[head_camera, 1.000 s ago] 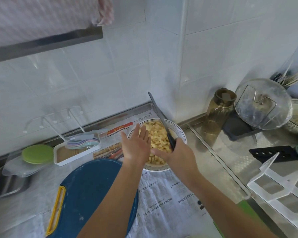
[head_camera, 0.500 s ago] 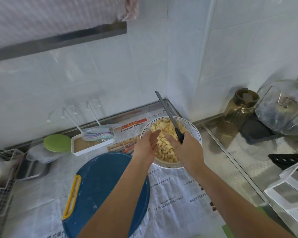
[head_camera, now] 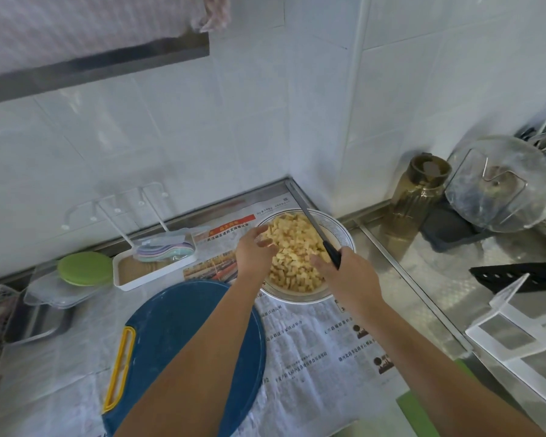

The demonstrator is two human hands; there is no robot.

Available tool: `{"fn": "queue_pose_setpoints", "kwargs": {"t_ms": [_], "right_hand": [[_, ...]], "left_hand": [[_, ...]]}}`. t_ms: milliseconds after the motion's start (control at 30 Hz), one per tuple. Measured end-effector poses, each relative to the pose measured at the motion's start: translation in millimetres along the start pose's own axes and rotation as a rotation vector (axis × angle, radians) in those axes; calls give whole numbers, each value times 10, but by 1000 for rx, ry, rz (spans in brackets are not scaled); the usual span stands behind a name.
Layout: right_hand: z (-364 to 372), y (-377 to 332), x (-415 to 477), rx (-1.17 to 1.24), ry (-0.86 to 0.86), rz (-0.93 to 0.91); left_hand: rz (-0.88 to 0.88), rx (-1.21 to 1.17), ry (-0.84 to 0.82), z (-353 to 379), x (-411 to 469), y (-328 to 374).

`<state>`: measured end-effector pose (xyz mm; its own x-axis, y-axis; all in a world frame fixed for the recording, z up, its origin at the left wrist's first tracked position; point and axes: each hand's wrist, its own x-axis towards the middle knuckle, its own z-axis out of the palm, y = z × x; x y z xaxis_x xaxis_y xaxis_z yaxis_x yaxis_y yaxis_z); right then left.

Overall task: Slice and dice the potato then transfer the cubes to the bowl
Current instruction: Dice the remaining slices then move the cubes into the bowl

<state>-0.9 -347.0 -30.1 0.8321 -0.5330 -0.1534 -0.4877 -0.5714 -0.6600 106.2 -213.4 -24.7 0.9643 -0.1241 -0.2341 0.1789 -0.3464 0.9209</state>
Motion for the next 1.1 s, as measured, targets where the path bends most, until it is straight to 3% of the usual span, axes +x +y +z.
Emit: {"fn": "queue_pose_setpoints", "kwargs": {"t_ms": [133,233,400,567,733,933,1100], "right_hand": [[-4,-22,-111,-37,-5,-80],[9,-47,-270,-71,-13,-195],[199,4,-610,-218,-86,-390],[613,-13,-803,-305,-323,-479],[1113,-146,-725,-474,-401,-570],[1567,-268,-585,-616,-331,-708],[1751,-309,-542,-649,-292,-678]], "left_hand": [[43,-107,9,-209,-32,-47],[63,-5,27,-549,-41,-158],[4,395,69,-1388,-154,-682],[-203,726,-103,-2047,-483,-1373],[-262,746,-227,-2341,-791,-1740],[-225,702,-180,-2360,-916,-1860],[-165,703,-139,-2293,-1037,-1894]]}}
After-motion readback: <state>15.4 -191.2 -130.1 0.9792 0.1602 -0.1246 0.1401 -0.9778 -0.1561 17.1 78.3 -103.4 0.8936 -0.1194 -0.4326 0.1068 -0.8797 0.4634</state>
